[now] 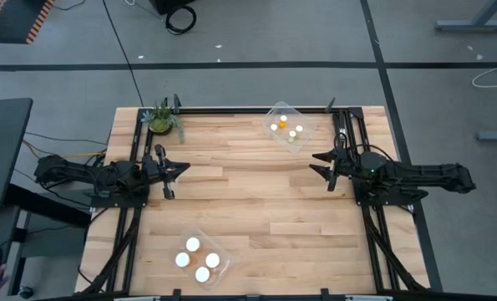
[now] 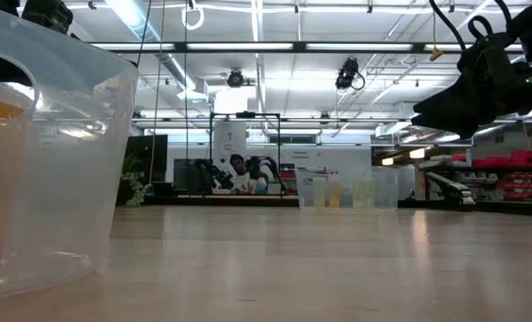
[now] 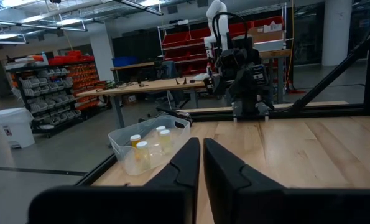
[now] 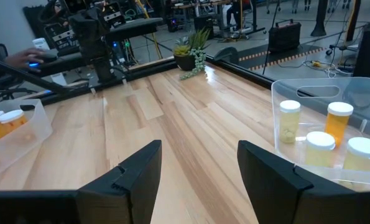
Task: Pick and place medicine bottles into bin by pill shape (circle, oval)
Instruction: Return to Home Position
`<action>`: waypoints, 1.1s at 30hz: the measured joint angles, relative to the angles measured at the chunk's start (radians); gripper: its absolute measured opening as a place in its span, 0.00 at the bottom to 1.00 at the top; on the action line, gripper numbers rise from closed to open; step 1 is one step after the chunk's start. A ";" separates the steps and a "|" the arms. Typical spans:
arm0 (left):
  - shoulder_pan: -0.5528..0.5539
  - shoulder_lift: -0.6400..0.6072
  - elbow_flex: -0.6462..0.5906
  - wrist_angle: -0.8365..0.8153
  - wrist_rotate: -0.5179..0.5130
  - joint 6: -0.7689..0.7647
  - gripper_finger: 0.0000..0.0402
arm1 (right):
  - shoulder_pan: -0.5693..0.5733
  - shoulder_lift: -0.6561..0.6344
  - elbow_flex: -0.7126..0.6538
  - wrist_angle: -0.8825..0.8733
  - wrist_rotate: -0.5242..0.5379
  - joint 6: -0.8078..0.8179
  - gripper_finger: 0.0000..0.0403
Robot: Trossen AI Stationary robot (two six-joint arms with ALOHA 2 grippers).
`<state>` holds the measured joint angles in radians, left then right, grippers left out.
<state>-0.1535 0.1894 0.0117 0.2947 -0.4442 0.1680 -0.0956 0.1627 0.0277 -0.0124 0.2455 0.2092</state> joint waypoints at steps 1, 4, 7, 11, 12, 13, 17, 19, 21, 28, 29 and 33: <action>0.000 0.000 0.000 0.000 0.000 0.000 0.08 | 0.000 0.000 0.000 0.000 0.000 0.000 0.54; 0.000 0.000 0.000 0.000 0.000 0.000 0.09 | 0.000 0.000 0.000 0.000 0.000 0.000 0.54; 0.000 0.000 0.000 0.000 0.000 0.000 0.09 | 0.000 0.000 0.000 0.000 0.000 0.000 0.54; 0.000 0.000 0.000 0.000 0.000 0.000 0.07 | 0.000 0.000 0.000 0.000 0.000 0.000 0.54; 0.000 0.000 0.000 0.000 0.000 0.000 0.07 | 0.000 0.000 0.000 0.000 0.000 0.000 0.54; 0.000 0.000 0.000 0.000 0.000 0.000 0.06 | 0.000 0.000 0.000 0.000 0.000 0.000 0.54; 0.000 0.000 0.000 0.000 0.000 0.000 0.06 | 0.000 0.000 0.000 0.000 0.000 0.000 0.54; 0.000 0.000 0.000 0.000 0.000 0.000 0.07 | 0.000 0.000 0.000 0.000 0.000 0.000 0.54; 0.000 0.000 0.000 0.000 0.000 0.000 0.08 | 0.000 0.000 0.000 0.000 0.000 0.000 0.54; 0.000 0.000 0.000 0.000 0.000 0.000 0.08 | 0.000 0.000 0.000 0.000 0.000 0.000 0.54; 0.000 0.000 0.000 0.000 0.000 0.000 0.08 | 0.000 0.000 0.000 0.000 0.000 0.000 0.54; 0.000 0.000 0.000 0.000 0.000 0.000 0.06 | 0.000 0.000 0.000 0.000 0.000 0.000 0.54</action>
<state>-0.1535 0.1896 0.0120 0.2945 -0.4442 0.1680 -0.0956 0.1627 0.0277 -0.0125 0.2459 0.2092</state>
